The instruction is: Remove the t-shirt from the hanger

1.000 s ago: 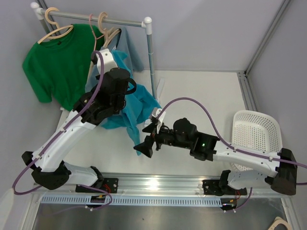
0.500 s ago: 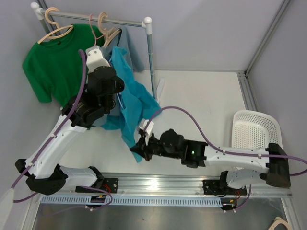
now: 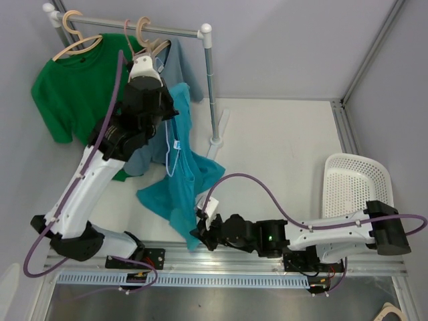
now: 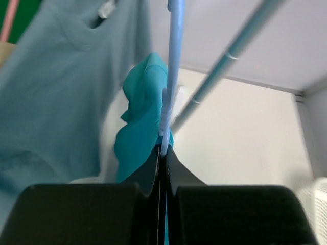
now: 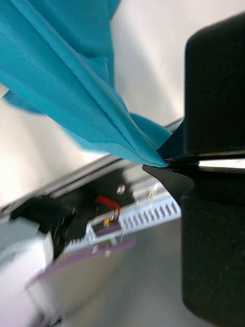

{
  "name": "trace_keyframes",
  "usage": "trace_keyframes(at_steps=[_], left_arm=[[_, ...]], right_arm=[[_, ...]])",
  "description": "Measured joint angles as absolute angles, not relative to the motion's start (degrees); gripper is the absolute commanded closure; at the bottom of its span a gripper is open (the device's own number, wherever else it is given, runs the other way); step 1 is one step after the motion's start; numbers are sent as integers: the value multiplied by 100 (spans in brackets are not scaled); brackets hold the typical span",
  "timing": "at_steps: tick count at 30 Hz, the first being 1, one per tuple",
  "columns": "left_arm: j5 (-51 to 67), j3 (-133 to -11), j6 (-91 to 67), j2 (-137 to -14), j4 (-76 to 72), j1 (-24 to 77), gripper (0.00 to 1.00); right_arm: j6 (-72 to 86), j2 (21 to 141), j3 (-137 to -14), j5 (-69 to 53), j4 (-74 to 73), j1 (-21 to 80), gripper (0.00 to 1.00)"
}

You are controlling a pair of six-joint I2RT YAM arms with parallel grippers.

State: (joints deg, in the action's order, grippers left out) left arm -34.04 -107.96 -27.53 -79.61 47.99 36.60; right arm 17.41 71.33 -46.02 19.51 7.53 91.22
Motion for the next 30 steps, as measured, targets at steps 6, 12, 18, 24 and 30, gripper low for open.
trace_keyframes(at_steps=[6, 12, 18, 24, 30], left_arm=[[-1898, -9063, -2799, -6029, 4668, 4163, 99], [-1066, -9041, -2842, -4521, 5334, 4265, 99], [-1173, -8680, -2912, -3765, 6346, 4265, 99], [-2053, -8722, -2945, -3389, 6949, 4274, 99], [-3190, -9391, -2532, -3566, 6827, 4274, 99]], right_arm=[[1664, 7205, -4842, 1581, 440, 7944, 100], [1535, 7347, -5566, 1085, 233, 6554, 100], [1564, 8101, -6064, 845, 196, 5957, 84], [1680, 9874, -6781, 541, -276, 5913, 1], [1658, 11415, -7395, 403, -851, 6101, 1]])
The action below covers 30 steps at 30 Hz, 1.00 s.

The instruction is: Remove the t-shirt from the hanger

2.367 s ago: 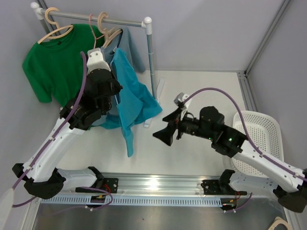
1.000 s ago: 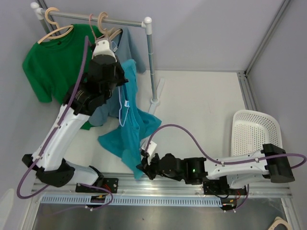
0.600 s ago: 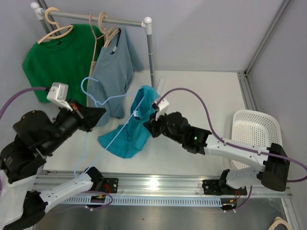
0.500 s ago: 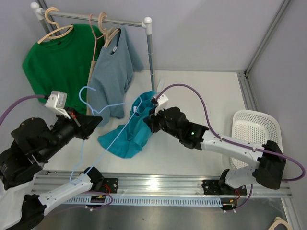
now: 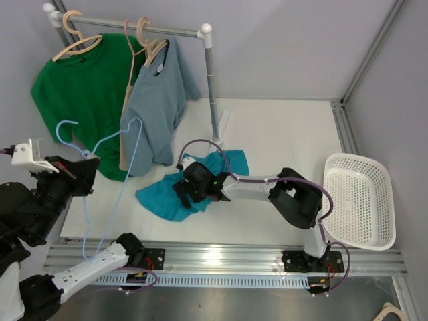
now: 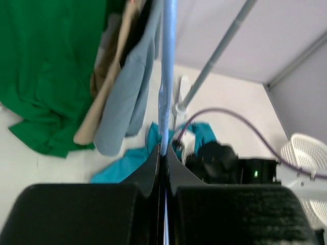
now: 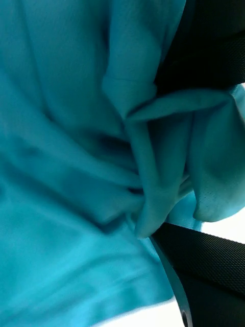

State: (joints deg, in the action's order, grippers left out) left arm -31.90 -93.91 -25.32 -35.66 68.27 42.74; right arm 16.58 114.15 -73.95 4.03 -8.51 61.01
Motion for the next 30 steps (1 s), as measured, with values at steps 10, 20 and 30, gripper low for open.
trace_keyframes(at_steps=[10, 20, 30], left_arm=[[-3441, -9856, -1780, -4775, 5588, 4274, 99], [-2633, -9977, -996, -6316, 4379, 3968, 99], [-1962, -10694, -897, -7839, 4082, 3004, 99]], right_arm=[[1876, 11386, -7325, 714, -1072, 6943, 100], [2611, 6318, -6718, 1385, -3806, 6661, 100], [2783, 5575, -10785, 4882, -5940, 6051, 100]])
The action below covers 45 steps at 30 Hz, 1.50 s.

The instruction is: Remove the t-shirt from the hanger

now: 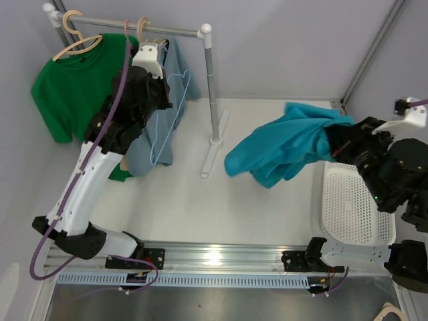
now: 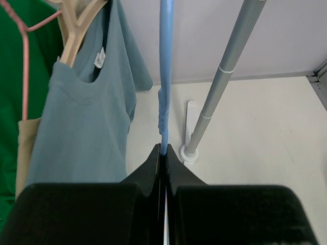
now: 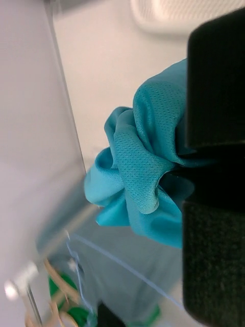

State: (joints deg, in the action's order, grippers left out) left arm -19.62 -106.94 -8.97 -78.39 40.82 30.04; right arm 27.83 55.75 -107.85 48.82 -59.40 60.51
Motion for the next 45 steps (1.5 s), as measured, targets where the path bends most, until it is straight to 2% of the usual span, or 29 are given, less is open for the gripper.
trace_keyframes(at_steps=[4, 10, 19, 25, 28, 31, 38, 45], left_arm=[[-1730, -10696, -790, -8184, 3776, 2810, 99], [-1365, -10696, -683, -8493, 3251, 2519, 99], [-943, -11205, -541, -9032, 2735, 2381, 99], [-607, -11362, -550, -9231, 2663, 2261, 99], [-449, -11402, -561, -9288, 2657, 2154, 99], [-353, -11406, -565, -9310, 2635, 2104, 99], [-224, -11434, -596, -9325, 2615, 2095, 99], [-213, -11445, -596, -9330, 2620, 2093, 99]], right_arm=[[3168, 5470, -11131, 6121, -7017, 6047, 100], [3688, 5059, -11142, 7048, -7636, 6034, 100], [4045, 4696, -10462, 7712, -7835, 6088, 100], [3992, 4521, -9935, 8049, -7837, 6589, 100], [3116, 4143, -9306, 8189, -7091, 7249, 100], [1048, 3776, -8401, 8318, -4842, 7839, 100], [-370, 3625, -8713, 8353, -3599, 8962, 100], [-381, 3907, -9426, 8523, -3511, 8141, 100]])
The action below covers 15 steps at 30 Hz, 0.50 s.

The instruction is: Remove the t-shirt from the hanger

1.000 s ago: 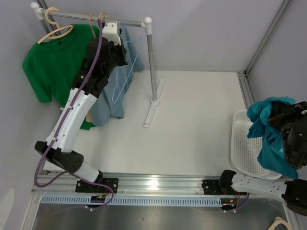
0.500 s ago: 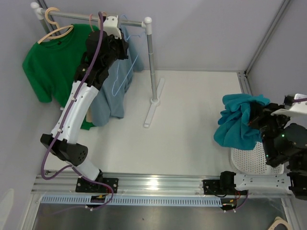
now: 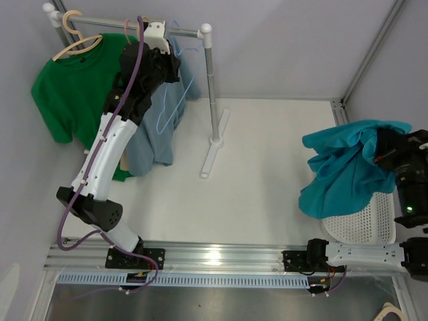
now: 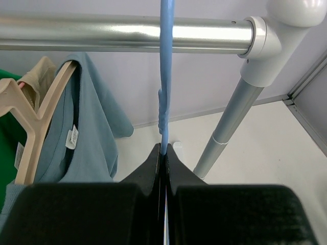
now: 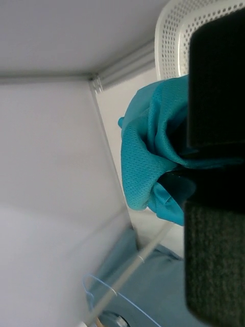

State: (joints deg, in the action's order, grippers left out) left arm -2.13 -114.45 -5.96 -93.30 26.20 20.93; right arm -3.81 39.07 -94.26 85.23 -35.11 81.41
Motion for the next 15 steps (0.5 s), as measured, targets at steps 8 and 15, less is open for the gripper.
trace_keyframes(at_steps=[8, 15], left_arm=[[-97, -11445, -596, -9327, 2624, 2086, 99], [187, -11762, -596, -9386, 2711, 2062, 99]], right_arm=[[-416, 4121, -8385, 5688, -2945, 5734, 100], [-493, 5039, -9183, 4742, -2751, 4657, 100]])
